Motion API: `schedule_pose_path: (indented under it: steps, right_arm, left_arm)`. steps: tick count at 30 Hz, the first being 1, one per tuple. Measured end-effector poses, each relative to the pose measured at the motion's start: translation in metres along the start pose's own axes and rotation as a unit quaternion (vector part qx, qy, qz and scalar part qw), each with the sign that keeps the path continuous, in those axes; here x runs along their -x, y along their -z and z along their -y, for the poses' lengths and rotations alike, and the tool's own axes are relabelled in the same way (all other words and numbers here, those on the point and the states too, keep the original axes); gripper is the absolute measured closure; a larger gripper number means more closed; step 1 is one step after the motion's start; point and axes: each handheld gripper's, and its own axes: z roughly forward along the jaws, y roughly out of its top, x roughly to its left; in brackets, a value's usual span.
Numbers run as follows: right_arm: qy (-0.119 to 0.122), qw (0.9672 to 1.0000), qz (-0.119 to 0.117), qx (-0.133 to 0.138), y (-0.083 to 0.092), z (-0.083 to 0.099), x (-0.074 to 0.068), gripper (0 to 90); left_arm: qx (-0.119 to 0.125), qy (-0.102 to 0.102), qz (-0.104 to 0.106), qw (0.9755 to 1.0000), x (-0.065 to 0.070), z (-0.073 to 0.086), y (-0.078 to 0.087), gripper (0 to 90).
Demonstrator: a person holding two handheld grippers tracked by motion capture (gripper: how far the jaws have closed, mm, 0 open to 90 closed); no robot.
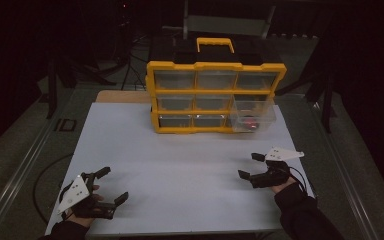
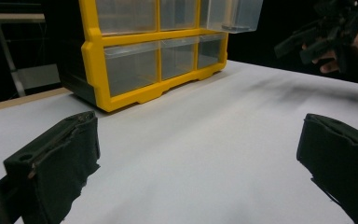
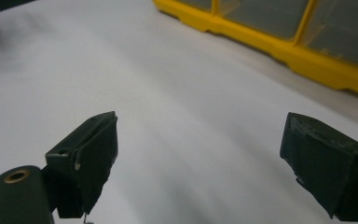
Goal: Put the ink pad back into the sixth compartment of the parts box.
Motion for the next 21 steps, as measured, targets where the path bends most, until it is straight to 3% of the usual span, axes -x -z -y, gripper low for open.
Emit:
schedule_pose_path:
  steps: [3, 9, 21]
  right_arm:
    - [0.003, 1.0000, -0.005, 0.007, -0.002, 0.008, -0.002, 11.2]
    - [0.010, 0.9999, -0.009, -0.010, -0.009, 0.022, -0.002, 11.2]
    - [0.020, 0.9993, 0.030, -0.004, -0.015, 0.031, 0.002, 11.2]
  left_arm:
    - [0.000, 0.000, 0.000, 1.0000, 0.000, 0.000, 0.000, 0.0]
    - [-0.001, 0.000, 0.000, 1.0000, 0.000, 0.000, 0.000, 0.0]
    - [-0.001, 0.000, 0.002, 1.0000, 0.000, 0.001, -0.001, 0.0]
